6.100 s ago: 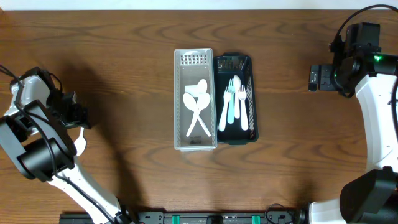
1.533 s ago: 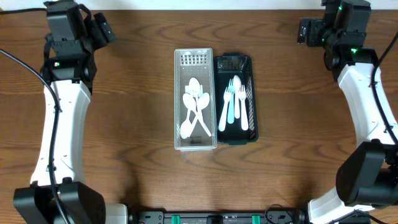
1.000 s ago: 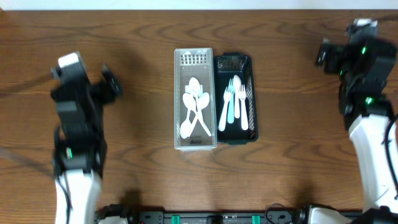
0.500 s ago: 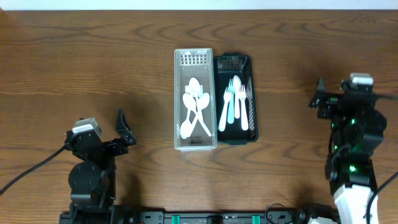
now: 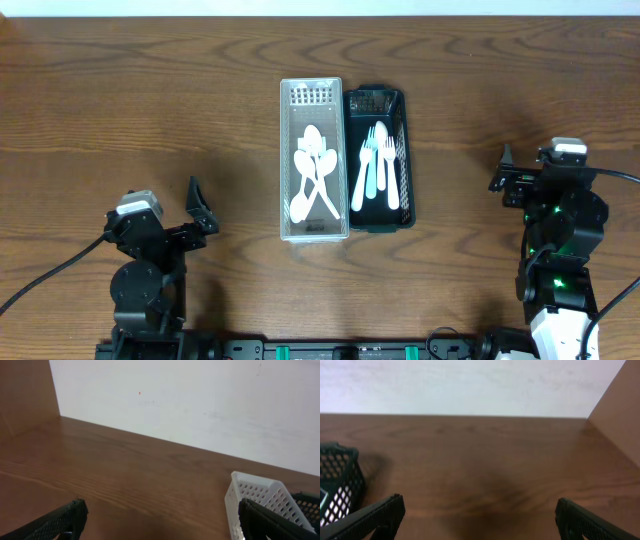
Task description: Pack container
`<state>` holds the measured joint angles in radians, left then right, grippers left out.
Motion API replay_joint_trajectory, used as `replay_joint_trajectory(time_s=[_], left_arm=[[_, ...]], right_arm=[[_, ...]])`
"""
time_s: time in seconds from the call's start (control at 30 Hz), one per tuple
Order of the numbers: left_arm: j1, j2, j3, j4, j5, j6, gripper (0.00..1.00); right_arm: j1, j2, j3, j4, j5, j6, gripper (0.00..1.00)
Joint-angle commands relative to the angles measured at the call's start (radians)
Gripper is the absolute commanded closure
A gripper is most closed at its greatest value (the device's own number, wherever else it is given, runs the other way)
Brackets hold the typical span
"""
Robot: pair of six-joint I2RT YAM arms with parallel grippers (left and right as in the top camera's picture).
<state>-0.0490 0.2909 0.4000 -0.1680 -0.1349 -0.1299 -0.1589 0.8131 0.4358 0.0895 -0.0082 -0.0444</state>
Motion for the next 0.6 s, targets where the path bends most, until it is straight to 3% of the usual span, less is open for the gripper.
replay_joint_trajectory(time_s=[0.0, 0.57], left_arm=[[-0.004, -0.006, 0.008, -0.02, -0.005, 0.01, 0.02], [-0.004, -0.006, 0.008, -0.384, -0.005, 0.01, 0.02]], right_arm=[[-0.003, -0.008, -0.003, -0.039, 0.0, 0.013, 0.01], [0.002, -0.008, -0.004, -0.48, 0.0, 0.013, 0.01]])
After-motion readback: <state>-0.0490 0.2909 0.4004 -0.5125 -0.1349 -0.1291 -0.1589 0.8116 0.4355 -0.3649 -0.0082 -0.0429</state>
